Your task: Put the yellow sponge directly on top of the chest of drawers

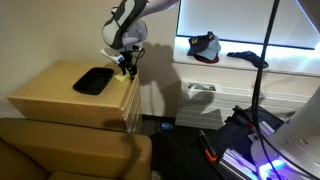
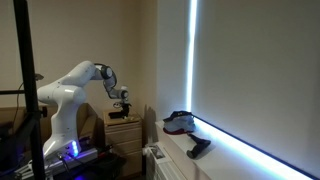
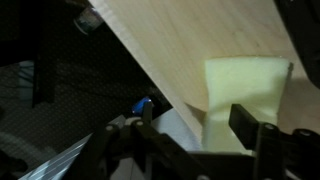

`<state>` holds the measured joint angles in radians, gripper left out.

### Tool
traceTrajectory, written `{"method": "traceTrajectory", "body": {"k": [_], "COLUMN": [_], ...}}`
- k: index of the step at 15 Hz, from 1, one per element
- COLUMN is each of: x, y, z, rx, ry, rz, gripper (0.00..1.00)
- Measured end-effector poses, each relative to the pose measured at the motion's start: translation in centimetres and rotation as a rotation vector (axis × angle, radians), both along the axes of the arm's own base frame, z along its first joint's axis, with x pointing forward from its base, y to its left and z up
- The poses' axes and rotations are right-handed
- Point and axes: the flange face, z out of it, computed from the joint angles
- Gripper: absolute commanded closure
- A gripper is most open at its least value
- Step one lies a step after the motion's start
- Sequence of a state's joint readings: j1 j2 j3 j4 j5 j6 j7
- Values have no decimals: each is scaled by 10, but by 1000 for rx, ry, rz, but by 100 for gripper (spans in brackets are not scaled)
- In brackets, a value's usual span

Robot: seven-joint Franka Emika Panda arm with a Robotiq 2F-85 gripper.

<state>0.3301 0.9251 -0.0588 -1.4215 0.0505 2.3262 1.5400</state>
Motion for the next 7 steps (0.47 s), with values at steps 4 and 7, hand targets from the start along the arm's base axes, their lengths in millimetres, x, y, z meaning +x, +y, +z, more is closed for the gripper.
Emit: {"method": "traceTrajectory", "body": {"k": [4, 7], "x": [-3, -12], "y": [-3, -8], "z": [61, 118], "rx": [-10, 11], "ry": [5, -52], "rz": [17, 19], "gripper": [0, 0]}}
